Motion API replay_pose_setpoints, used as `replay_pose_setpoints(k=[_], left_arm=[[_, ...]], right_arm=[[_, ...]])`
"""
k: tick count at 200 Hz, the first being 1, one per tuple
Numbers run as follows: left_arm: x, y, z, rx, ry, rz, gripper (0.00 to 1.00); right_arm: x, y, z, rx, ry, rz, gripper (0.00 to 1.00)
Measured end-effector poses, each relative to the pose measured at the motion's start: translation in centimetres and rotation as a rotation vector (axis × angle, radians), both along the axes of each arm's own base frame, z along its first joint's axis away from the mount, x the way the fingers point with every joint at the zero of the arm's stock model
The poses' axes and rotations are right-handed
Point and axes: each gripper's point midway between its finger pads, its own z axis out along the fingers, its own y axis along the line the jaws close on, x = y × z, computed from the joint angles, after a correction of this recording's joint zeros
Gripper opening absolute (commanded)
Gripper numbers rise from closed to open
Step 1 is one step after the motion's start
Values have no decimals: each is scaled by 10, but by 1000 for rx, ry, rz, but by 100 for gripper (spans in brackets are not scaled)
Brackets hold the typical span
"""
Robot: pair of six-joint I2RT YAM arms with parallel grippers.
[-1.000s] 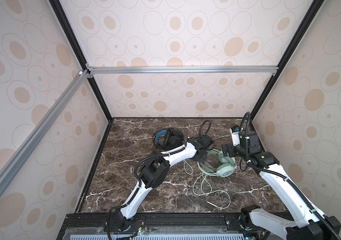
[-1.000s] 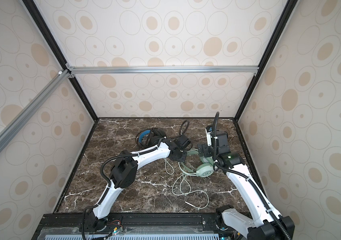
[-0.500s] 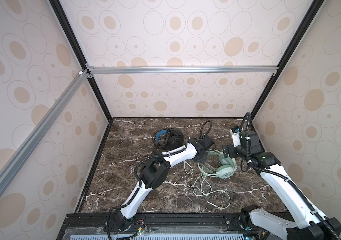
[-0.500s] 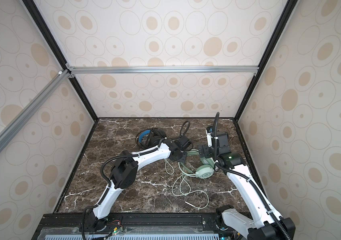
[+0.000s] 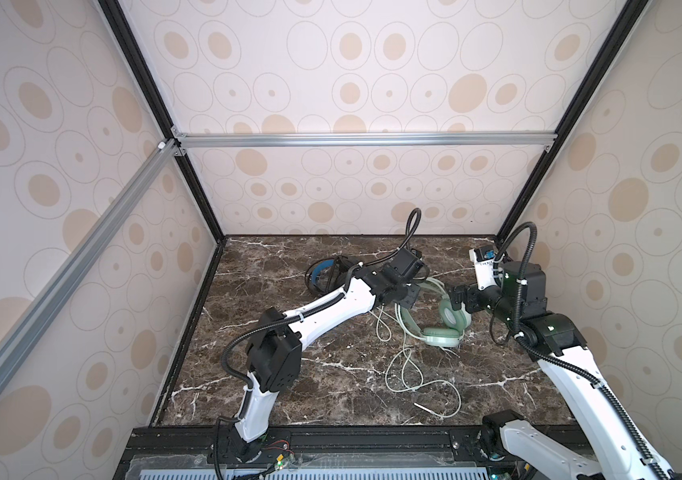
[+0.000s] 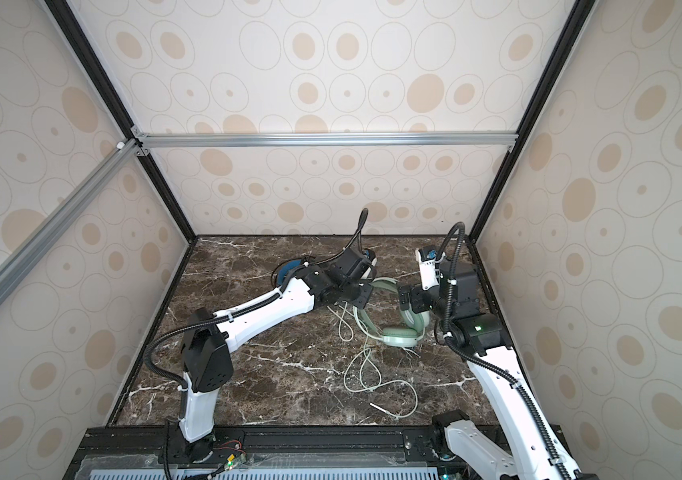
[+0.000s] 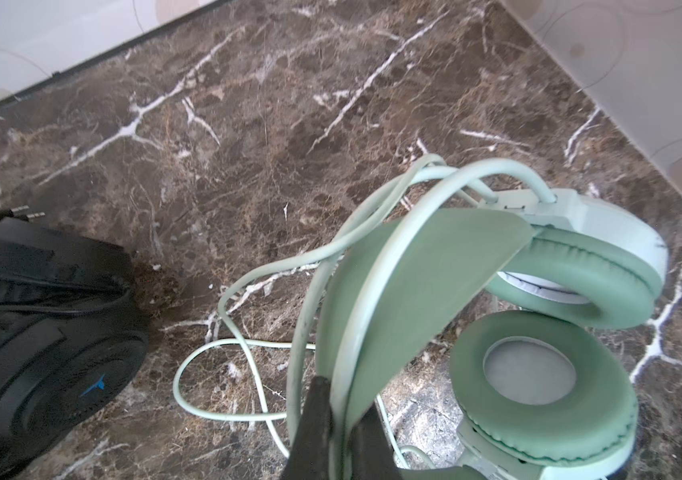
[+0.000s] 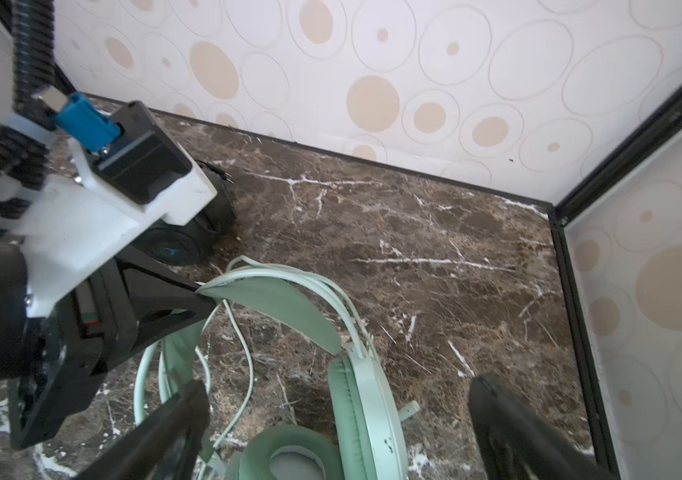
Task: Wrap the headphones
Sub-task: 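Drag the green headphones toward the robot with the left gripper while the right gripper withdraws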
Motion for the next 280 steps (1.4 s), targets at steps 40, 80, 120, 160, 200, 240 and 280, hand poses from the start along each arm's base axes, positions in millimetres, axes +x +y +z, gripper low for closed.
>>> replay_pose_setpoints(k=[40, 80, 120, 160, 200, 240, 280], left_arm=[[-20, 14, 21, 4, -47, -113, 0], [-41, 47, 30, 44, -89, -140, 0], [-45, 66, 36, 70, -92, -127, 0], [-66, 111, -20, 188, 9, -70, 0], [-82, 160, -53, 197, 119, 56, 0], [-88, 212, -87, 155, 235, 257, 5], [-88, 250, -123, 175, 314, 406, 13]], right_arm=[[-2, 21, 35, 65, -77, 133, 100], [6, 34, 31, 94, -51, 193, 100], [14, 37, 17, 112, -1, 191, 99], [17, 37, 15, 121, 3, 182, 99], [26, 39, 9, 131, 16, 174, 98], [35, 41, 1, 145, 37, 171, 98], [41, 43, -3, 152, 42, 172, 98]])
